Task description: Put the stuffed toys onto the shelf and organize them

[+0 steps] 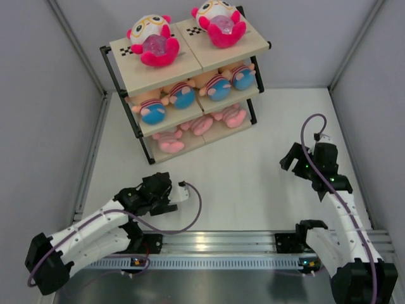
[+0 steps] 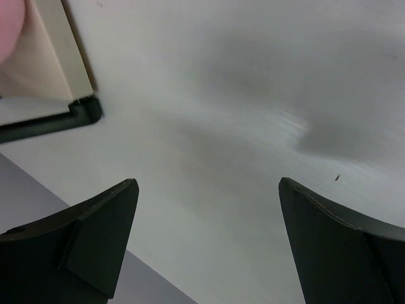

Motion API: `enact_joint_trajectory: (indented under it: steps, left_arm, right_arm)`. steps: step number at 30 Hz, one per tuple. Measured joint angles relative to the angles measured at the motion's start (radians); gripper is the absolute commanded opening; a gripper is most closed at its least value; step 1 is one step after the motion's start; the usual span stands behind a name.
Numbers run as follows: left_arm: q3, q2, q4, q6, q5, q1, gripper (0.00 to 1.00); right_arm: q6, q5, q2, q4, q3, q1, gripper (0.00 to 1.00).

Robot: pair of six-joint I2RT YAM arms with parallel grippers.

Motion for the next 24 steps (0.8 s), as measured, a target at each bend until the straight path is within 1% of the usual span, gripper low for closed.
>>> enact_joint_trajectory:
  steps: [3, 8, 12, 14, 20, 24]
  left_arm:
    - [-0.031, -0.101, -0.027, -0.031, 0.022, 0.058, 0.99]
    - [-0.037, -0.229, -0.003, -0.082, 0.073, 0.158, 0.99]
    - [-0.040, -0.271, 0.002, -0.110, 0.083, 0.185, 0.99]
    - [-0.040, -0.295, 0.003, -0.118, 0.113, 0.209, 0.99]
    - [-0.055, -0.384, 0.012, -0.132, 0.147, 0.395, 0.99]
    - [-0.058, -0.384, 0.021, -0.134, 0.153, 0.480, 0.99]
  right_arm:
    - [-0.004, -0.001, -0.045, 0.015, -0.043, 0.000, 0.88]
    - [-0.008, -0.003, -0.110, 0.050, -0.093, 0.000, 0.88]
    - [-0.009, -0.003, -0.159, 0.080, -0.117, 0.000, 0.88]
    - [-0.008, -0.002, -0.183, 0.099, -0.134, 0.000, 0.88]
    - [-0.008, 0.000, -0.234, 0.144, -0.192, 0.000, 0.88]
    - [-0.008, 0.001, -0.275, 0.183, -0.241, 0.000, 0.88]
